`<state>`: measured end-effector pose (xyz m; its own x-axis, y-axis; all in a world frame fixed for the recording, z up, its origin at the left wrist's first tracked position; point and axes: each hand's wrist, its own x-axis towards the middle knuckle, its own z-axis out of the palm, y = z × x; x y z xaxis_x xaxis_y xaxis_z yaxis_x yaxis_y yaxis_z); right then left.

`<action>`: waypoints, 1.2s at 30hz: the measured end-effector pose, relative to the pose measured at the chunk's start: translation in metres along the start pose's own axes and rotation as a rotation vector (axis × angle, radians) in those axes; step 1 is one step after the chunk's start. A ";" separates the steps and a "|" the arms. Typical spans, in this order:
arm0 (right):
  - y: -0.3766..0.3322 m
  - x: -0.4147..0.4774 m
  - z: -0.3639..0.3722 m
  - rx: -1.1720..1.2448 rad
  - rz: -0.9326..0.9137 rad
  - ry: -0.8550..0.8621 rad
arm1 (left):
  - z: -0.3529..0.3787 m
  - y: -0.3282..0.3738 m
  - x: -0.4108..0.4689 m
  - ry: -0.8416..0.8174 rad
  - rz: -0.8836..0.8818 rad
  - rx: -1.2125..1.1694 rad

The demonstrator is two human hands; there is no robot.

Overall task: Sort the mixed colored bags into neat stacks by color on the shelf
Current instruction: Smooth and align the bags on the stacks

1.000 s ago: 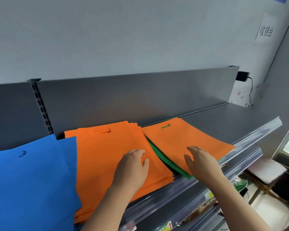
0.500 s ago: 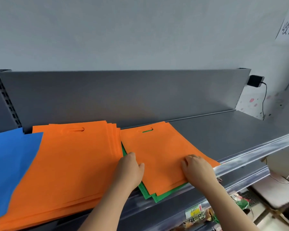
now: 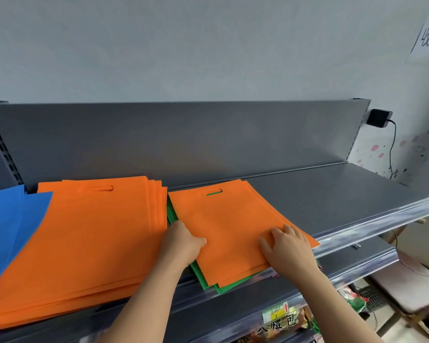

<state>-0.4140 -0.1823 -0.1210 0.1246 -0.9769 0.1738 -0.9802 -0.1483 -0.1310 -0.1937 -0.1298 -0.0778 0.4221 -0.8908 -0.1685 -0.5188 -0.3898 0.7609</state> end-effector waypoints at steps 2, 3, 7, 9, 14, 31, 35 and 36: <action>0.002 0.001 -0.003 -0.032 -0.001 -0.017 | 0.002 0.002 0.000 -0.005 0.012 -0.023; 0.003 0.001 -0.006 -0.034 -0.011 -0.024 | 0.003 0.002 0.000 -0.017 0.012 -0.082; 0.006 0.001 -0.008 -0.034 -0.031 -0.021 | 0.012 0.003 -0.007 -0.114 0.005 -0.298; 0.006 0.000 -0.007 -0.035 -0.032 -0.010 | 0.017 0.003 -0.009 -0.126 0.059 -0.276; 0.011 0.000 -0.010 0.063 -0.024 -0.014 | 0.014 0.010 -0.010 -0.037 0.251 -0.204; -0.062 -0.005 -0.054 0.685 -0.037 0.133 | -0.081 -0.034 -0.030 0.276 0.282 -0.434; -0.093 -0.016 -0.054 0.659 -0.161 0.239 | -0.107 -0.058 -0.040 0.296 0.241 -0.451; -0.102 -0.018 -0.054 0.651 -0.187 0.259 | -0.114 -0.064 -0.043 0.304 0.234 -0.451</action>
<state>-0.3250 -0.1413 -0.0581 0.1613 -0.8703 0.4654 -0.6455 -0.4497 -0.6173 -0.0936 -0.0395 -0.0477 0.5627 -0.8084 0.1726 -0.2845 0.0066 0.9586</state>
